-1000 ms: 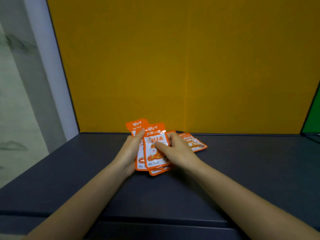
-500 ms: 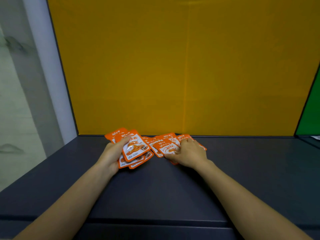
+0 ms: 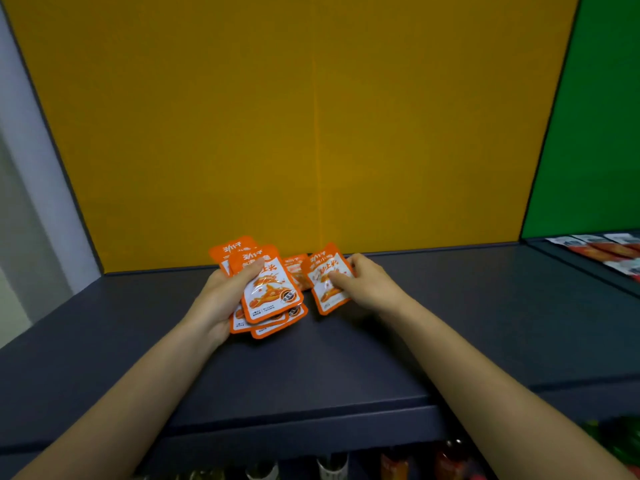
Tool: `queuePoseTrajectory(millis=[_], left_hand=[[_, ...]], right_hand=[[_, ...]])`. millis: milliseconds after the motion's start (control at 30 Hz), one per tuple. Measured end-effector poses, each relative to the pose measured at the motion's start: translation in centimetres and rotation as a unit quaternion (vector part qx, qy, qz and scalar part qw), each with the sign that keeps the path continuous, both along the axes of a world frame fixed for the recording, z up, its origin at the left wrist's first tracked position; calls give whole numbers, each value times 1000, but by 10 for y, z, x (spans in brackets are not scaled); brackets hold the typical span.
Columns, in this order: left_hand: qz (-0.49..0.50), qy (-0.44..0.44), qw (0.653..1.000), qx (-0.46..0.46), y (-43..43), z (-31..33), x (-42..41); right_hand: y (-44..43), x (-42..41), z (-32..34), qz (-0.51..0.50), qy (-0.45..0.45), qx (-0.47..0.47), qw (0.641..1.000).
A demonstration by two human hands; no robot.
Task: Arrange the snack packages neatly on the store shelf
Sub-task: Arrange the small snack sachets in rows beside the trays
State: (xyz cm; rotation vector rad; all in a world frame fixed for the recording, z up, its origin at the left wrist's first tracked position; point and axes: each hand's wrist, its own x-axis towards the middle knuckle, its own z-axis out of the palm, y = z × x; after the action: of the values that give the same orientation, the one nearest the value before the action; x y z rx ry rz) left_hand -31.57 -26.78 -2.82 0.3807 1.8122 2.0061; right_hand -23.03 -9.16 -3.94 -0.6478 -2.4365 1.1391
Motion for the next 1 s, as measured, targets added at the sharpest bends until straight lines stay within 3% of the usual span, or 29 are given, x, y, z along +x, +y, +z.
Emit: queuePoseTrajectory(millis=[233,600,1000], left_hand=[[-81,3,997,1,110,7,89],[-218,-2,976,19,294,-3,278],[-253,10,967,10,434,9,355]], right_hand=[[89,132,7,-87,122,-88,985],[244,368,3,-215,151,-73,962],[379,461,-3,-276,122,-75,950]])
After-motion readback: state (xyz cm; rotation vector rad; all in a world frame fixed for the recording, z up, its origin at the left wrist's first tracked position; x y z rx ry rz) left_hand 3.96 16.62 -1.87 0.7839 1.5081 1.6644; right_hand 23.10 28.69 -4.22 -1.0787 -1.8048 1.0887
